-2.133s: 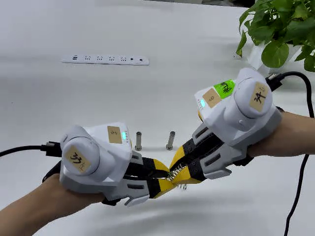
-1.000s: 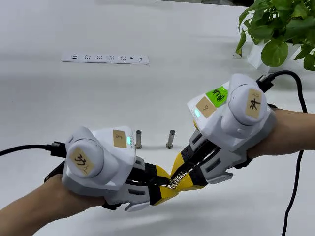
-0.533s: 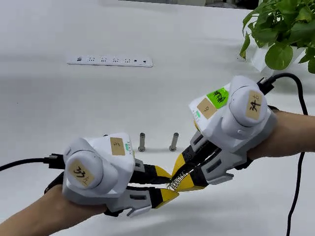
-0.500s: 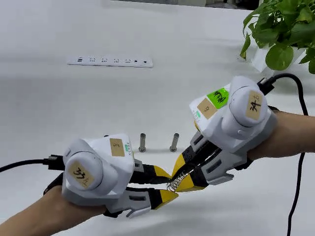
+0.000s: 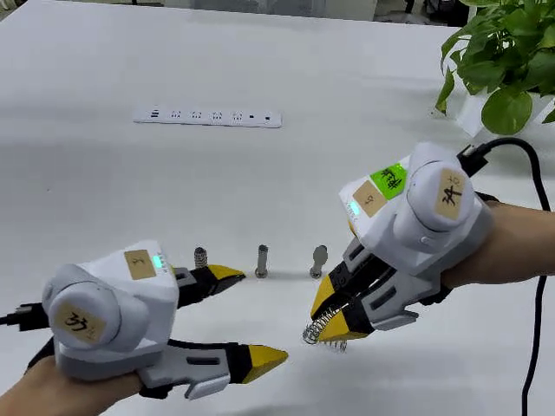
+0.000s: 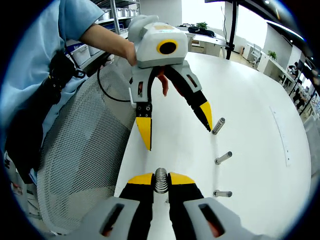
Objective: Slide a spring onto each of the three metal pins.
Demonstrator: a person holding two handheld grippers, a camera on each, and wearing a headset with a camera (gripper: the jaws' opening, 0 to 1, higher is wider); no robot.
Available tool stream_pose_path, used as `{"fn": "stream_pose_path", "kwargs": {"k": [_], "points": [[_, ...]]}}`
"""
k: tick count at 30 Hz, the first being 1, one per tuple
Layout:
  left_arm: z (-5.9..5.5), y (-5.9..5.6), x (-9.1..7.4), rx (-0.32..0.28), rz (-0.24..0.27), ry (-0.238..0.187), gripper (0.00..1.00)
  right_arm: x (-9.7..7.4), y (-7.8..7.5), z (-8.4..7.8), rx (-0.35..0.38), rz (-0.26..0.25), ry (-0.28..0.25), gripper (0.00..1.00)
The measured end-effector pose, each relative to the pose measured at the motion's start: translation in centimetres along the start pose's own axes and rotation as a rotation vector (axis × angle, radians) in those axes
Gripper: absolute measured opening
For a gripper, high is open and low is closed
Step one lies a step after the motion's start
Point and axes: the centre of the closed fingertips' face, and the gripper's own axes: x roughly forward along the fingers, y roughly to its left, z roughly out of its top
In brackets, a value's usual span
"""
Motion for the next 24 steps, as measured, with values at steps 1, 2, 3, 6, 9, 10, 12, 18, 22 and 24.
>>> {"fn": "stream_pose_path", "kwargs": {"k": [1, 2, 3, 6, 9, 10, 12, 18, 22, 24], "points": [[-0.1, 0.4, -0.3, -0.007, 0.016, 0.000, 0.69, 0.0, -0.1, 0.0, -0.001, 0.000, 0.003, 0.12], [-0.2, 1.0, -0.6, -0.018, 0.040, 0.003, 0.72, 0.0, -0.2, -0.1, -0.001, -0.003, 0.006, 0.12], [-0.3, 1.5, -0.8, -0.024, 0.059, 0.003, 0.76, 0.0, -0.3, -0.1, -0.002, -0.004, 0.010, 0.12], [-0.7, 2.4, -1.5, -0.044, 0.098, 0.003, 0.86, -0.1, -0.9, -0.1, -0.009, -0.010, 0.023, 0.12], [-0.9, 2.9, -1.9, -0.087, 0.128, -0.005, 1.00, -0.2, -1.5, 0.1, -0.013, -0.011, 0.029, 0.12], [-1.1, 3.0, -2.1, -0.083, 0.131, 0.000, 1.00, -0.2, -1.7, 0.1, -0.013, -0.013, 0.033, 0.12], [-1.5, 3.3, -2.3, -0.098, 0.149, 0.016, 1.00, -0.2, -2.2, 0.1, -0.013, -0.016, 0.040, 0.12], [-2.1, 3.8, -2.9, -0.112, 0.170, 0.015, 1.00, -0.1, -3.5, 0.3, -0.026, -0.023, 0.059, 0.12], [-2.9, 4.1, -3.4, -0.121, 0.191, 0.018, 1.00, 0.2, -4.8, -0.1, -0.054, -0.036, 0.110, 0.12], [-3.3, 4.2, -3.6, -0.125, 0.196, 0.024, 1.00, 0.3, -5.4, -0.1, -0.061, -0.042, 0.123, 0.12]]}}
